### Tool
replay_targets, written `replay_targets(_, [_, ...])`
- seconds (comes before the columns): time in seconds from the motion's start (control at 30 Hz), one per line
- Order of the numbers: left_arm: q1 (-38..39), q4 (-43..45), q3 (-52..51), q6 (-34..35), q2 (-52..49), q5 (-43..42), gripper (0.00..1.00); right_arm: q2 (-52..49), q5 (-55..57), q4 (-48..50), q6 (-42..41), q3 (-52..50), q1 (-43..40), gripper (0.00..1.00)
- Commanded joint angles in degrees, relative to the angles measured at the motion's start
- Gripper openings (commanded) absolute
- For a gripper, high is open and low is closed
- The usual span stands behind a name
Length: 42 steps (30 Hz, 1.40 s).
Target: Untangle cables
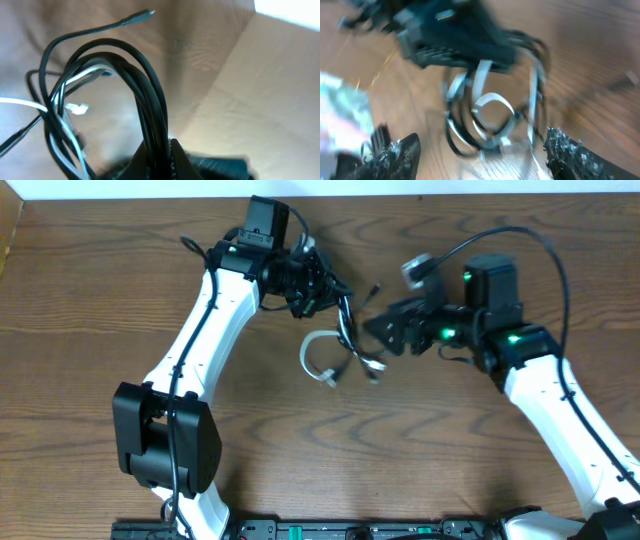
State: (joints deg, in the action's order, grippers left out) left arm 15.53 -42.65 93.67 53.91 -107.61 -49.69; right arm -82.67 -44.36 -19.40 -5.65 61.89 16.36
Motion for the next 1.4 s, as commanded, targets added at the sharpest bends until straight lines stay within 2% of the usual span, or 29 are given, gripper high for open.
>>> replay_targets(0.0, [0.0,-1.1,0.0,17.8,1.3,-3.9,0.08,-1.2,-3.6,0.1,10.6,0.6,1.9,0.76])
replay_targets(0.07, [0.0,-1.2,0.0,20.6,1.3,-3.9,0.08,-2.1,-3.6,0.1,11.1,0.6,2.7,0.76])
replay_targets(0.3, [0.0,-1.2,0.0,21.0,1.3,-3.9,0.08,-4.5,-4.0,-0.1,13.3,0.6,3.7,0.66])
replay_targets(0.5, [0.0,-1.2,0.0,21.0,1.3,-3.9,0.07,-5.7,-4.0,-0.1,13.4,0.6,3.7,0.42])
replay_targets(0.67, [0.0,-1.2,0.0,21.0,1.3,-3.6,0.08,-5.7,-4.0,-0.1,13.0,0.6,3.2,0.18])
replay_targets(0.73, [0.0,-1.2,0.0,21.0,1.3,-3.6,0.08,-5.7,-4.0,0.0,12.2,0.6,3.0,0.11])
replay_targets(1.1, [0.0,-1.2,0.0,19.9,1.3,-0.4,0.08,-5.7,-4.0,0.2,10.4,0.6,2.6,0.04])
replay_targets(1.17, [0.0,-1.2,0.0,16.7,1.3,1.8,0.08,-5.7,-4.0,0.6,9.0,0.6,2.4,0.01])
replay_targets(1.23, [0.0,-1.2,0.0,6.1,1.3,8.4,0.17,-5.7,-4.0,1.4,4.9,0.6,1.6,0.01])
replay_targets(1.27, [0.0,-1.2,0.0,0.9,1.3,11.8,0.27,-5.7,-4.0,1.8,3.0,0.6,1.2,0.01])
replay_targets(1.37, [0.2,-3.4,0.0,-18.2,1.3,22.8,0.43,-5.7,-4.0,3.2,-4.4,0.6,-0.4,0.01])
